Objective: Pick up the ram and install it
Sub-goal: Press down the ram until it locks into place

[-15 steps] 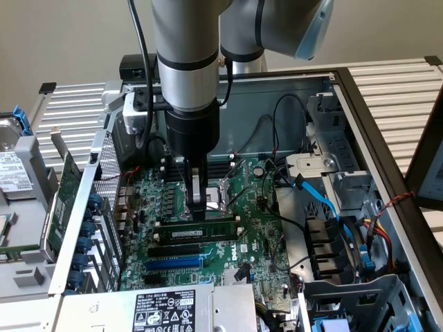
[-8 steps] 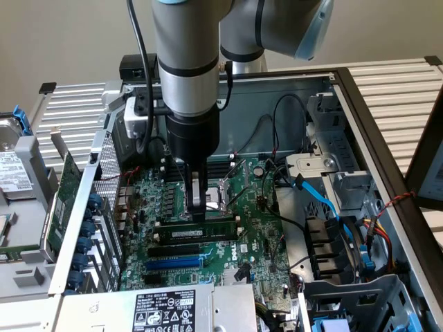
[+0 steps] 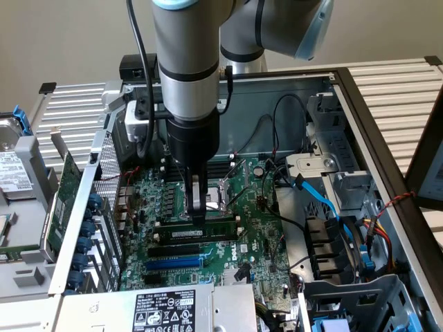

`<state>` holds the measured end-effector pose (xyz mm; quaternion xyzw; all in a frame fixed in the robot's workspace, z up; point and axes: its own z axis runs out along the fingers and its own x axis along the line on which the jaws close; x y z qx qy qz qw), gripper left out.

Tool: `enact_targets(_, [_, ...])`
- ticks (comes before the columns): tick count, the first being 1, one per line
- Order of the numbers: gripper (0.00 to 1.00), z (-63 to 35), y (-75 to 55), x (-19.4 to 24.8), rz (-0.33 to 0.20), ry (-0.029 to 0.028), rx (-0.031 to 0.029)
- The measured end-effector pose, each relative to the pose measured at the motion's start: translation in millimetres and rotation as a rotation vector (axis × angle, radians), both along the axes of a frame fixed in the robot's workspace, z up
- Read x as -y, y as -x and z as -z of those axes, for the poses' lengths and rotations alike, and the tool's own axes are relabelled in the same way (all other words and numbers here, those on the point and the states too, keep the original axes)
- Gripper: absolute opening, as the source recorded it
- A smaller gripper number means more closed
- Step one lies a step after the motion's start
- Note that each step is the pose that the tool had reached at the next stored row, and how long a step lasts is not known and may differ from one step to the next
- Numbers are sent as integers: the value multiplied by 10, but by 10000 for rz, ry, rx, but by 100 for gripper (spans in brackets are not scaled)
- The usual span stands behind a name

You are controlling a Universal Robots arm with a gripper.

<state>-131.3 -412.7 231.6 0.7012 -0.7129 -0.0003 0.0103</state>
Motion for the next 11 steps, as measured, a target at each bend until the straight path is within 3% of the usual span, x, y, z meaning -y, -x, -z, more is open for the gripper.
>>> enact_targets(11, [11, 12, -1, 4, 0, 0, -8])
